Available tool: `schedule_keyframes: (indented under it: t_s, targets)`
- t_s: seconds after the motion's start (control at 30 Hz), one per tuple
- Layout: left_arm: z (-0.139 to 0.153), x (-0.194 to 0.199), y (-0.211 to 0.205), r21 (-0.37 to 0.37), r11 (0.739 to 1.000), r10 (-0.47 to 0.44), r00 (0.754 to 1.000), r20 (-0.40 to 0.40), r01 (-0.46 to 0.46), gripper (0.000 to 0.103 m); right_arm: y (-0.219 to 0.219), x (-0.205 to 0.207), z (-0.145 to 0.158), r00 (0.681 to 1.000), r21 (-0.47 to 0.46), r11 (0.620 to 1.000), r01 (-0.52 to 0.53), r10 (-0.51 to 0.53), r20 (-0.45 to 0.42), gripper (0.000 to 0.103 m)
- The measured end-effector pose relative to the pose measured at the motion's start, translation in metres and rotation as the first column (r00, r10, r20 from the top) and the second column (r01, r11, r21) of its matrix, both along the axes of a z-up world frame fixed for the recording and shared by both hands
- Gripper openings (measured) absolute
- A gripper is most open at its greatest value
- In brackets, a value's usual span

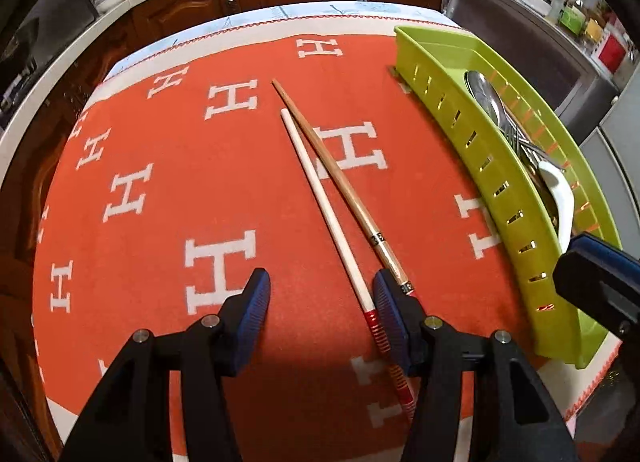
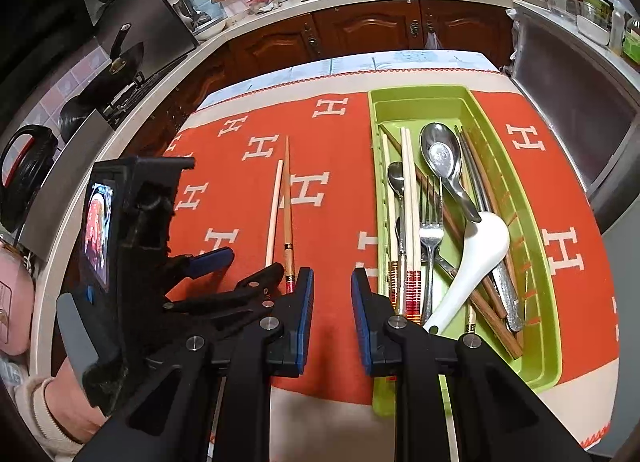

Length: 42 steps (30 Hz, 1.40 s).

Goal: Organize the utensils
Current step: 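Grasp the plain chopstick with the left tool while the right tool grasps the wooden chopstick, then carry both chopsticks into the green tray and open both tools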

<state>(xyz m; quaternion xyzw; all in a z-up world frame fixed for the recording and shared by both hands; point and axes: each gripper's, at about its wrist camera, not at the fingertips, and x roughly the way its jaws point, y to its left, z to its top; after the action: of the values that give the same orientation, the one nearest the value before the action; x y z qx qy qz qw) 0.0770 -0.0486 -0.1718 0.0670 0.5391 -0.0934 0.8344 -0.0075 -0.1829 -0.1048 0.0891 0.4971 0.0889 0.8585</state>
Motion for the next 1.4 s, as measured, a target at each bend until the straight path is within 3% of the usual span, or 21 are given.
schedule_keyframes:
  t_s: [0.17, 0.23, 0.3, 0.4, 0.67, 0.87, 1.17, 1.3, 1.4]
  targets:
    - [0.001, 0.0, 0.0, -0.005, 1.0, -0.006, 1.0, 0.01, 0.006, 0.048, 0.001, -0.001, -0.001, 1.0, -0.002, 1.0, -0.001, 0.001, 0.0, 0.019]
    - [0.002, 0.002, 0.0, -0.011, 1.0, -0.015, 1.0, 0.015, 0.015, 0.036, 0.004, 0.0, -0.001, 1.0, -0.013, 1.0, -0.011, 0.011, -0.001, 0.019]
    - [0.003, 0.004, 0.004, -0.019, 1.0, -0.006, 1.0, 0.014, 0.007, 0.015, 0.008, 0.002, -0.001, 1.0, -0.021, 1.0, -0.023, 0.023, 0.001, 0.019]
    - [0.002, 0.01, 0.014, -0.047, 0.999, 0.005, 1.0, 0.005, -0.005, 0.005, 0.015, 0.006, 0.001, 0.999, -0.032, 0.999, -0.043, 0.043, 0.006, 0.019]
    - [0.003, 0.015, 0.067, -0.137, 0.984, 0.115, 0.993, -0.011, -0.115, 0.003, 0.038, 0.034, 0.002, 0.995, -0.035, 0.995, -0.097, 0.096, -0.016, 0.019]
    - [0.011, 0.013, 0.102, -0.194, 0.965, 0.179, 0.984, 0.002, -0.176, 0.003, 0.059, 0.07, -0.019, 0.99, -0.037, 0.993, -0.115, 0.111, -0.081, 0.019]
    - [0.016, 0.011, 0.118, -0.237, 0.955, 0.184, 0.983, 0.002, -0.178, 0.003, 0.081, 0.108, -0.065, 0.978, -0.126, 0.983, -0.136, 0.113, -0.174, 0.019]
    - [0.016, 0.009, 0.118, -0.24, 0.955, 0.178, 0.984, 0.005, -0.172, 0.003, 0.091, 0.11, -0.072, 0.984, -0.209, 0.967, -0.143, 0.115, -0.137, 0.008]
    - [0.018, 0.007, 0.116, -0.252, 0.954, 0.169, 0.986, -0.001, -0.164, 0.003, 0.09, 0.111, -0.072, 0.985, -0.183, 0.974, -0.132, 0.109, -0.134, 0.007]
